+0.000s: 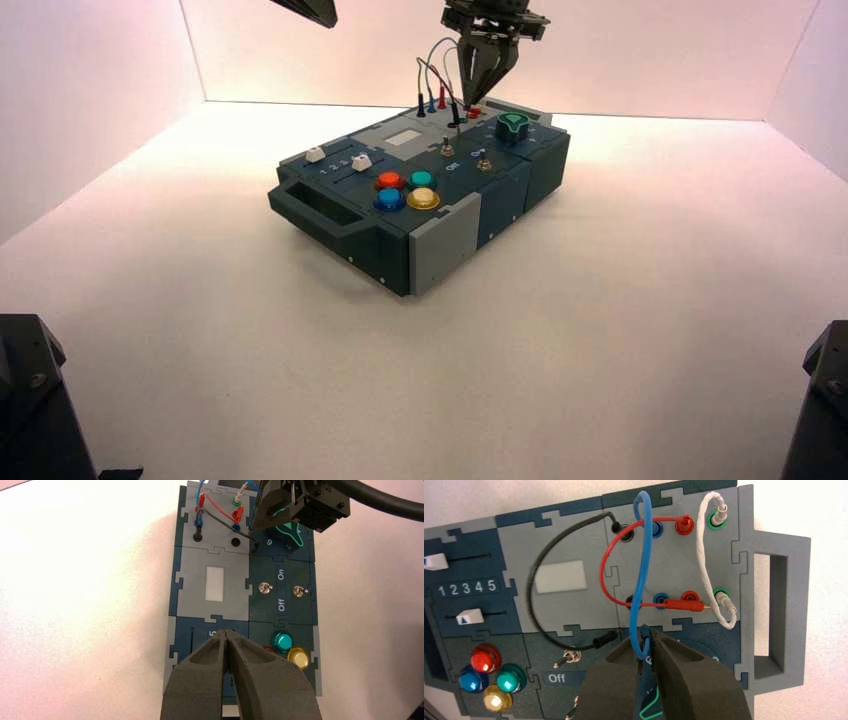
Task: Pull the blue wire.
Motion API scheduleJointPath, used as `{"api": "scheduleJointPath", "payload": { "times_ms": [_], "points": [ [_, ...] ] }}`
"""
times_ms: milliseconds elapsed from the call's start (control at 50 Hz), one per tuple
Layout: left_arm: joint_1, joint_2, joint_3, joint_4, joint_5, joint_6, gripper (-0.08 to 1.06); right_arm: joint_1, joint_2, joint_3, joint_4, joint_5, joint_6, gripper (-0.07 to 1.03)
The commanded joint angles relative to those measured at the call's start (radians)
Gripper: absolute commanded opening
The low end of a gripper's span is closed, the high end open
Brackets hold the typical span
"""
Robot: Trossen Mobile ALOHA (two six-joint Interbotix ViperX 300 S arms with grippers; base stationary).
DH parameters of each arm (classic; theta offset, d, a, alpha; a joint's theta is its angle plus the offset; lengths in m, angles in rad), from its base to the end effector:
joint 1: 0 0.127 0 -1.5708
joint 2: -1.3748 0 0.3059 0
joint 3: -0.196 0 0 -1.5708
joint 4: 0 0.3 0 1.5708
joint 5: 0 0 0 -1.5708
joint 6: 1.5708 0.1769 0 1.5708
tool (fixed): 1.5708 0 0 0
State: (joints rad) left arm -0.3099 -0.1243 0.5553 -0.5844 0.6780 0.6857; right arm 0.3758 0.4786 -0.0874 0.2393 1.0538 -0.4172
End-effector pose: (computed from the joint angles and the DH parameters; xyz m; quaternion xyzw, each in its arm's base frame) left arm 0.3442 -0.1745 0.1651 0.0758 0.4567 -0.3337 0.8212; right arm 0.4445 0.2146 0.0801 -0.1615 0.6149 0.3114 0.7063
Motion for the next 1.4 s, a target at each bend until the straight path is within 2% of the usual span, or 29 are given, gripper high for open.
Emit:
{"api": "scheduleJointPath", "payload": {
  "times_ms": [20, 320, 860, 980, 1140, 1400],
  "points": [
    [-0.002, -0.014, -0.011, -0.002, -0.002, 0.002, -0.03, 0.002, -0.072, -0.003, 0.005, 0.0, -0.006, 0.1],
    [-0.002, -0.012, -0.009, -0.002, 0.006, 0.0, -0.03, -0.002, -0.112, 0.04, 0.002, -0.008, -0.005, 0.33],
    [-0.002, -0.005, -0.009, 0.0, -0.006, 0.0, -0.03, -0.002, -0.262, 0.186, 0.003, -0.026, 0.009, 0.33],
    [-0.002, 0.012, -0.011, -0.002, -0.018, 0.002, -0.03, -0.008, -0.319, 0.27, 0.002, -0.071, 0.008, 0.33],
    [-0.002, 0.028, -0.009, -0.002, -0.032, 0.002, -0.03, -0.011, -0.373, 0.345, -0.015, -0.133, 0.005, 0.33],
    [0.003, 0.032, -0.011, -0.002, -0.032, 0.002, -0.03, -0.011, -0.426, 0.419, -0.031, -0.176, 0.005, 0.33]
  ]
}}
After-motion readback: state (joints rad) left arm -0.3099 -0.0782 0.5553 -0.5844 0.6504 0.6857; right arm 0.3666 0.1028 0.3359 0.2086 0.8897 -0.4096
